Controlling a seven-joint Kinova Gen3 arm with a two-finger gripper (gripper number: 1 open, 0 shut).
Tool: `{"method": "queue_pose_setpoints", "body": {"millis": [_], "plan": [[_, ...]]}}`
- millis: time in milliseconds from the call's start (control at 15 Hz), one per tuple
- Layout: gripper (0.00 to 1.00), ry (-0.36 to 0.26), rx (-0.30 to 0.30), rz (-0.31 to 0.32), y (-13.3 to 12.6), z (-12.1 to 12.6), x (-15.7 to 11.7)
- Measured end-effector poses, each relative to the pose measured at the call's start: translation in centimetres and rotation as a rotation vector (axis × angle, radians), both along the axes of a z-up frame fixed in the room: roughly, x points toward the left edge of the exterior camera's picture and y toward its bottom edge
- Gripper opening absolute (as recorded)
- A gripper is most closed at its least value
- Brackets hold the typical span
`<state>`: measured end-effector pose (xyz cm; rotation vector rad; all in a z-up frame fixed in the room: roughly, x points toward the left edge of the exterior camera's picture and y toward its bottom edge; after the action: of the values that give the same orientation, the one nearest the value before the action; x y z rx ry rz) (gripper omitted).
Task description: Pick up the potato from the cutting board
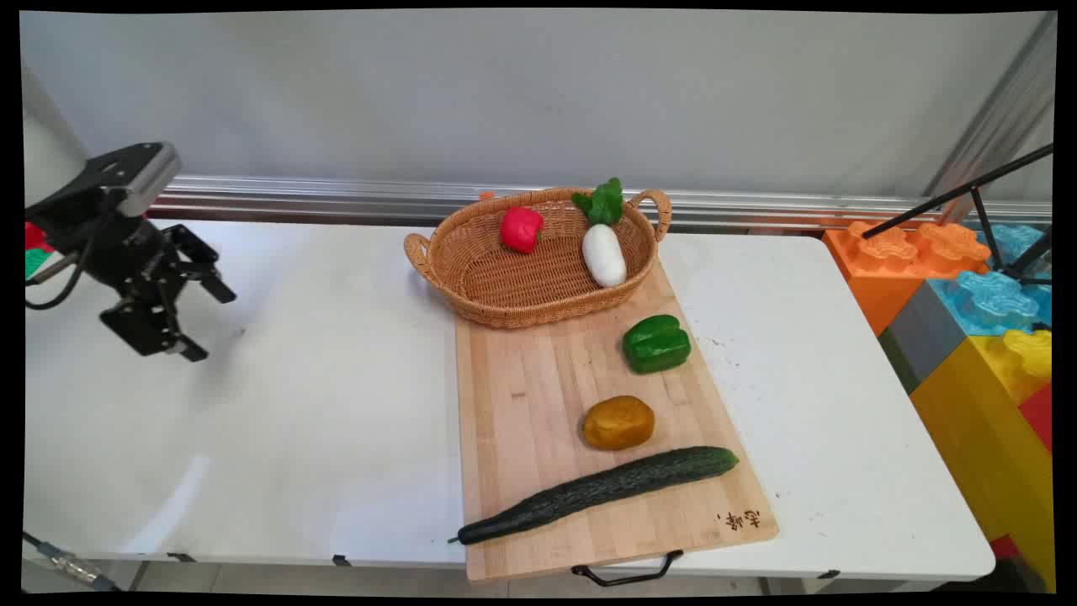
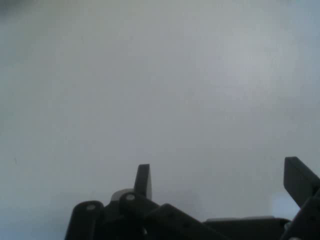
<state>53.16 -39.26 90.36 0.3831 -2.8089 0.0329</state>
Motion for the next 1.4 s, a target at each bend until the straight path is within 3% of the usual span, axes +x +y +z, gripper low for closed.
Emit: {"method": "queue_pose_setpoints", "body": {"millis": [333, 733, 1133, 1400], "plan": [[1.0, 0.07, -0.038, 0.006, -0.5, 0.1, -3.7], [1.0, 0.184, -0.058, 0.053, -0.8, 0.5, -15.3], [1.0, 0.19, -0.033, 0.079, -1.9, 0.9, -26.0], [1.0, 0.185, 0.006, 0.117, -2.7, -0.6, -31.1]]}}
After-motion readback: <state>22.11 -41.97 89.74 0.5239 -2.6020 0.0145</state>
